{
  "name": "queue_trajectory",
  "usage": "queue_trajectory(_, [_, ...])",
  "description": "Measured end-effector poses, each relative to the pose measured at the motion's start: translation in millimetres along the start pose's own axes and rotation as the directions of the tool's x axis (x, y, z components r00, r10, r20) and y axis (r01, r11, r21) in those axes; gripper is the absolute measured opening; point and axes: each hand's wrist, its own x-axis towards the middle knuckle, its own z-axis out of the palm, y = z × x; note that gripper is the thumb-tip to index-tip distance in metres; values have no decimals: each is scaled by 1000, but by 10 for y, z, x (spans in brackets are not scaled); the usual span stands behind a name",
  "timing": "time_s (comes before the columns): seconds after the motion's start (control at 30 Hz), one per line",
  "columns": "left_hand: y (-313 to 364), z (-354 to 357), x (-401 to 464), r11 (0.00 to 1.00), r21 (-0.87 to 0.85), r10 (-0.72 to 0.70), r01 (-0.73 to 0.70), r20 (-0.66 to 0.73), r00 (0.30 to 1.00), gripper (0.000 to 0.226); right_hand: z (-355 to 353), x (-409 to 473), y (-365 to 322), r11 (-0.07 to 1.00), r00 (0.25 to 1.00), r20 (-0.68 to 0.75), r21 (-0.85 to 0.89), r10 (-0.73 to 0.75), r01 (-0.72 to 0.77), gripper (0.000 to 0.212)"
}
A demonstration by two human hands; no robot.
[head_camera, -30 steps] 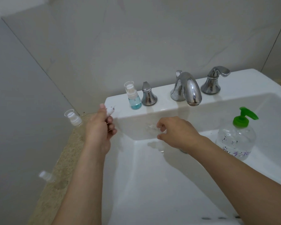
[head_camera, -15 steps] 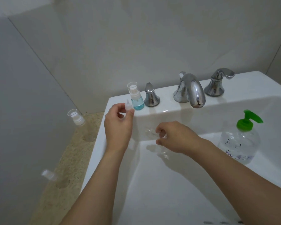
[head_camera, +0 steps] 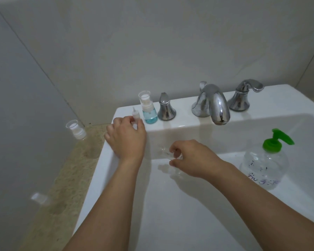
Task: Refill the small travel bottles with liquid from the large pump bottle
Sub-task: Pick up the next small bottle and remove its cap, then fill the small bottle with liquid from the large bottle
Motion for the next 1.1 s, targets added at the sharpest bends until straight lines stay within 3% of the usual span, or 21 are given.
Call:
queue_trajectory(0.2, [-16, 9, -16, 997, 70, 15, -16, 10, 1000, 38, 12, 7, 7, 1000, 1000, -5, 1, -7, 7, 36])
queue_trajectory(0.4, [-20, -32, -170, 997, 11, 81, -80, -23, 996, 67, 24, 7, 19, 1000, 1000, 11, 10, 2, -3, 36])
queue_trajectory(0.7, [-84, -344, -520, 987, -130, 97, -95, 11, 995, 56, 6, -120, 18, 994, 993, 93, 76, 76, -84, 38])
queue_trajectory(0.93, [171, -611, -911, 984, -165, 102, -73, 176, 979, 44, -175, -559, 91, 990, 991, 91, 99, 94, -103, 31])
queue_trajectory(1.1, [638, -788, -1127, 980, -197, 77, -14, 316, 946, 40, -449, -1051, 534, 973, 985, 82, 164, 150, -162, 22])
